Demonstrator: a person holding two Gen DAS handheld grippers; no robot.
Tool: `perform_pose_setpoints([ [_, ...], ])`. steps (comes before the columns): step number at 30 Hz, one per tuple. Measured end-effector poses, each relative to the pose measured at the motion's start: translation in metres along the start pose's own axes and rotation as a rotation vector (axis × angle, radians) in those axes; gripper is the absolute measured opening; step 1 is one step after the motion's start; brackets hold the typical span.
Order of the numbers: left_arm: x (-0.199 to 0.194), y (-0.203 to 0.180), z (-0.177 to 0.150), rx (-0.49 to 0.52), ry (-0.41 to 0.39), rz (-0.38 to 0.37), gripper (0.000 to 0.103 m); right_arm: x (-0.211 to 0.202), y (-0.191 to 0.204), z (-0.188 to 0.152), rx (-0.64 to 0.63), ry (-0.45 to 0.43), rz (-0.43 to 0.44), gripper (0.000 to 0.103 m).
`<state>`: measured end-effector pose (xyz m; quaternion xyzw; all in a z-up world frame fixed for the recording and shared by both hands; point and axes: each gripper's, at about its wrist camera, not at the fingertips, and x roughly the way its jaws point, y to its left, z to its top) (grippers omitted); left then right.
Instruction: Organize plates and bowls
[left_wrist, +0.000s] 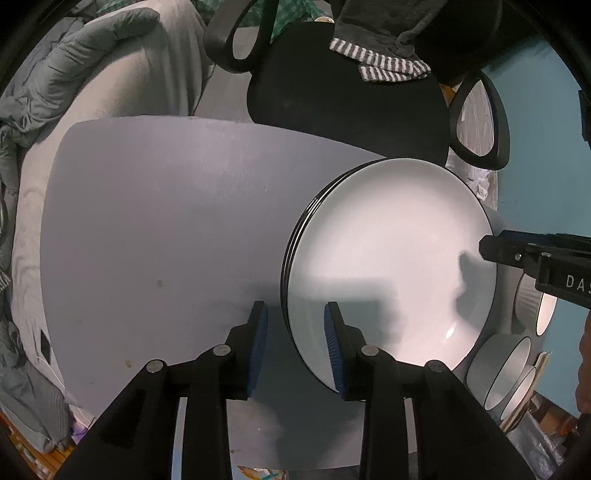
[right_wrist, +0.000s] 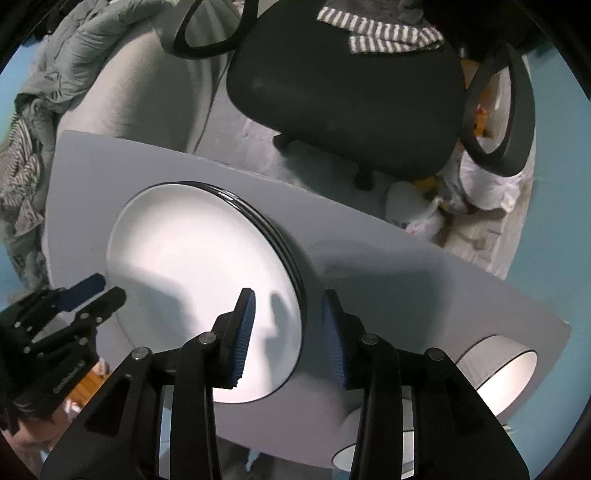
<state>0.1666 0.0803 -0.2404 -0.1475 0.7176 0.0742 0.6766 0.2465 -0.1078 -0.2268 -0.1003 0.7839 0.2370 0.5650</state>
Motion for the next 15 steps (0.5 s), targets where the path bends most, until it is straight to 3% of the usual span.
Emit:
perform_pose_setpoints([
  [4,-0.009,-0.001,-0.005,0.009,-0.029,0.022,0.044,-0.010,0.003,-0.005,-0.021,-0.037,-0.031,0.039],
  [7,-0.019,-0.003,-0.012,0.020,-0.061,0.039,0.051,-0.017,0.007,-0.012,-0.040,-0.072,-0.056,0.055],
  [15,-0.052,-0.012,-0.028,0.039,-0.154,0.032,0.070,-0.040,0.019,-0.034,-0.070,-0.156,-0.113,0.065],
])
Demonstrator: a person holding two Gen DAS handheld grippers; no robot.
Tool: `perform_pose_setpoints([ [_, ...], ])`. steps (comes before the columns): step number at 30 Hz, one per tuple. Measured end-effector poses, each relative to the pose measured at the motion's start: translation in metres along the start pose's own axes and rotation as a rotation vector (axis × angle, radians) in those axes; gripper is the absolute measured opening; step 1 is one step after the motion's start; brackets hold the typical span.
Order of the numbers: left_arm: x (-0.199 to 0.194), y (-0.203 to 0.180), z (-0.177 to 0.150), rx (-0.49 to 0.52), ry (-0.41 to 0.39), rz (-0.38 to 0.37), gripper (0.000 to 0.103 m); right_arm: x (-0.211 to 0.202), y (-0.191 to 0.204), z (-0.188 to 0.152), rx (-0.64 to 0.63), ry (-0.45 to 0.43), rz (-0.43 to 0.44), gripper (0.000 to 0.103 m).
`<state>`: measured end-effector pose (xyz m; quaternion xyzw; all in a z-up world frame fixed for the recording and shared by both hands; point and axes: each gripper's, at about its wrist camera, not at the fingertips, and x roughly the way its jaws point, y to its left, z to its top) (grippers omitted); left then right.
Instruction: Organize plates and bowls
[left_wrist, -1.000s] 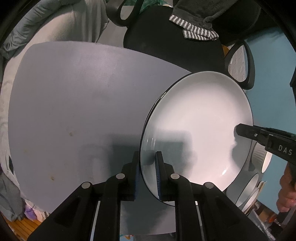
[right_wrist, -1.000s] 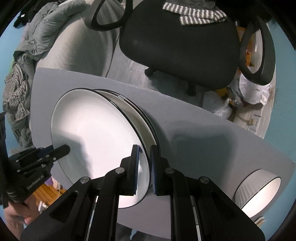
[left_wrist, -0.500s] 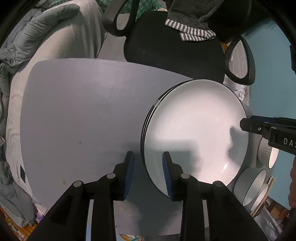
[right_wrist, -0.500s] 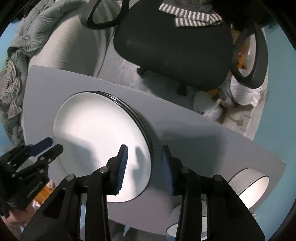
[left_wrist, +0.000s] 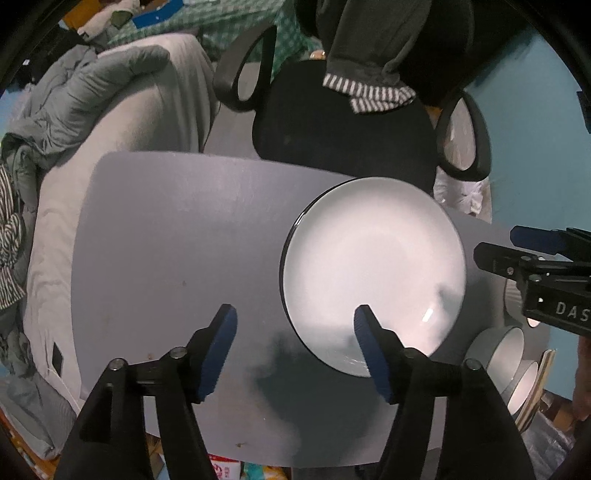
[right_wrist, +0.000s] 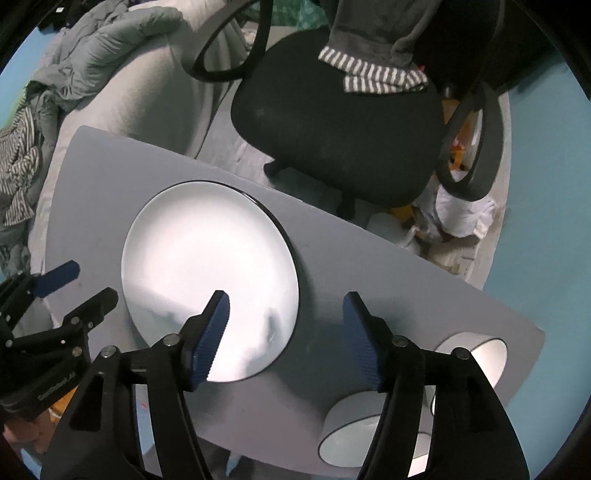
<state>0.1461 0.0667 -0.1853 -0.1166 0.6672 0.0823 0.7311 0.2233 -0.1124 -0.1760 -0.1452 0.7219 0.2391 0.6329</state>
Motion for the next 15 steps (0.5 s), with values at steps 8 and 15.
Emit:
perform_pose_setpoints([
  [8,-0.034,-0.004,-0.020,0.014,-0.070,0.001,0.074,-0.037,0.001,-0.027,0.023,-0.117,-0.069,0.069],
  [15,-0.068,-0.012,-0.038,0.023,-0.136,-0.008,0.074,-0.071,-0.001,-0.056,0.072,-0.210,-0.066,0.069],
])
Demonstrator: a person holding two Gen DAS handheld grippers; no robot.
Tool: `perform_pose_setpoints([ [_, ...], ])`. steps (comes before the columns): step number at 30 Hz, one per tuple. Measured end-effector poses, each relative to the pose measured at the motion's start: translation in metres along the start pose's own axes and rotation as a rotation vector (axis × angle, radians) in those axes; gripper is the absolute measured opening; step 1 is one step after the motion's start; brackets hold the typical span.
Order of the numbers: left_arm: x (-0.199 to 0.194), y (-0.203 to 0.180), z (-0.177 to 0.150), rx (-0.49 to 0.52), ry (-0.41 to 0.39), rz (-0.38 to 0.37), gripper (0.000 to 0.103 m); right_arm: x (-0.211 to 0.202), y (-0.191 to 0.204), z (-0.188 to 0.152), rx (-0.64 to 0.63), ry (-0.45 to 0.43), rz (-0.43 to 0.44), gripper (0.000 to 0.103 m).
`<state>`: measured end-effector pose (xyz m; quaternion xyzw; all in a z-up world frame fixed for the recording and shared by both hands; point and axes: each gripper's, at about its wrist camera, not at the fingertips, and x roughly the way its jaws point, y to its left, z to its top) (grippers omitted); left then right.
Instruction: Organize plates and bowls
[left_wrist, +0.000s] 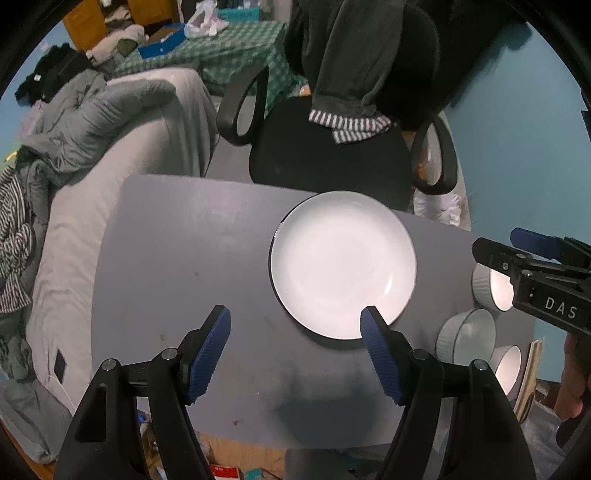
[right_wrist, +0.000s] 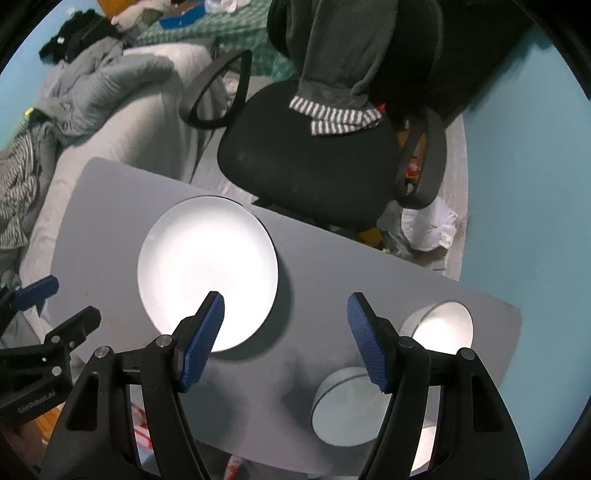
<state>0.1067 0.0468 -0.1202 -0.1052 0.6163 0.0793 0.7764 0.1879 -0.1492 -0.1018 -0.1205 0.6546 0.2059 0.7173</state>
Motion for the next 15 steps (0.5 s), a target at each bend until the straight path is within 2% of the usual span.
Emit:
perform_pose_setpoints([
  [5,-0.028,-0.008,-0.010,0.026,-0.063,0.012,0.078,-0.030,0.003,-0.013,0.015,-0.067,0.011,0.069],
  [15,-0.074,-0.027,-0.021,0.113,-0.167,0.019,0.079,-0.084,0.009,-0.038,0.037,-0.189,0.019,0.069],
])
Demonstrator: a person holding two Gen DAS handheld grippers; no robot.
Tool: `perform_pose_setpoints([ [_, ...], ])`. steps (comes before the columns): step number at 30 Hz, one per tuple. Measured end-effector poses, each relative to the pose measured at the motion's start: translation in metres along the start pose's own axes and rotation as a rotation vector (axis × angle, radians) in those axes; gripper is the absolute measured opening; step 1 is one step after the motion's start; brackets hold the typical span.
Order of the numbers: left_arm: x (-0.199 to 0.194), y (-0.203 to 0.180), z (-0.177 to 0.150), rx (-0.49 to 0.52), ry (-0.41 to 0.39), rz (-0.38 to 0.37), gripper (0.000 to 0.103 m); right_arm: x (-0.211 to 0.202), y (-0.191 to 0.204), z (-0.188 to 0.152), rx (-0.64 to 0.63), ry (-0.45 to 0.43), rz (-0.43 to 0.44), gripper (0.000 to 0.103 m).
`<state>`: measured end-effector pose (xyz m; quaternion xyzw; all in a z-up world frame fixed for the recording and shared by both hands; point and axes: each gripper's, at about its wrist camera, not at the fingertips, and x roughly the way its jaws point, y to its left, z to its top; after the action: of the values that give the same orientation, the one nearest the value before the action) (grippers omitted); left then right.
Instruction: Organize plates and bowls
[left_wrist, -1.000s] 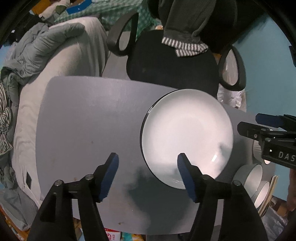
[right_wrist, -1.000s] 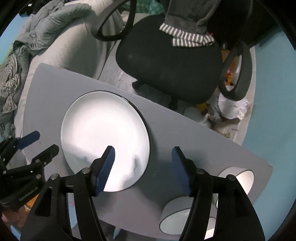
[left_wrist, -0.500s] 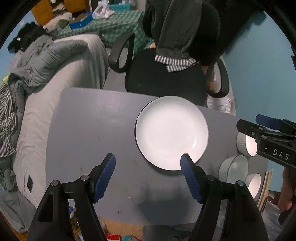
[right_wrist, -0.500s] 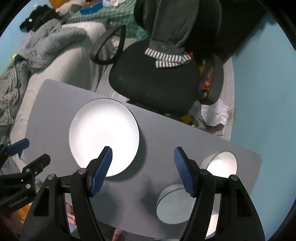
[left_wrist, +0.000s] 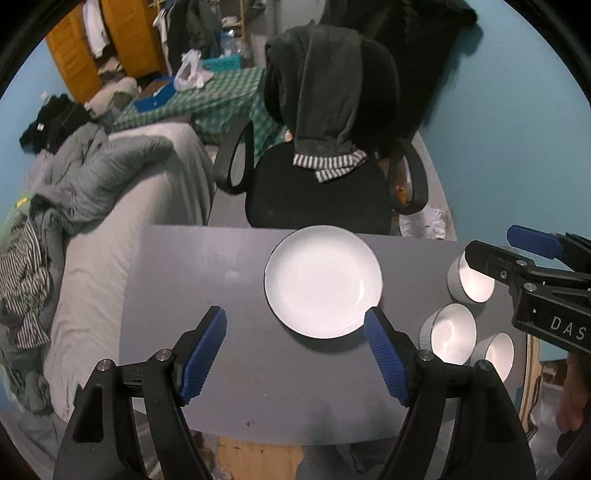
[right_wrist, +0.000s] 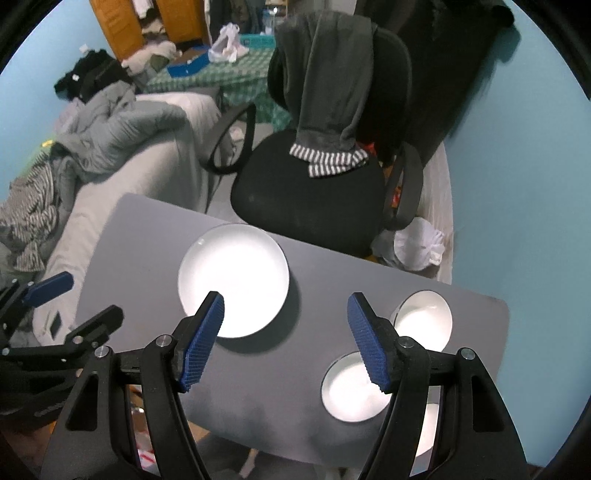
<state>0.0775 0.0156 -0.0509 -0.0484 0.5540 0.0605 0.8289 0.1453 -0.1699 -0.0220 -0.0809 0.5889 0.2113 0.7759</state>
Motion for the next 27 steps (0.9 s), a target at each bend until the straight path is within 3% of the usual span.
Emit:
perform_pose_setpoints([
  [10,-0.031,-0.018,-0.007,0.046,-0.071,-0.040,0.081,-0.048,-0.011,-0.021,0.060,-0.117,-0.055,0.069],
  [27,-0.061,-0.061,-0.005,0.152,-0.134,-0.136,0.081,-0.100,-0.061,-0.068,0.282,-0.199,-0.113,0.069],
])
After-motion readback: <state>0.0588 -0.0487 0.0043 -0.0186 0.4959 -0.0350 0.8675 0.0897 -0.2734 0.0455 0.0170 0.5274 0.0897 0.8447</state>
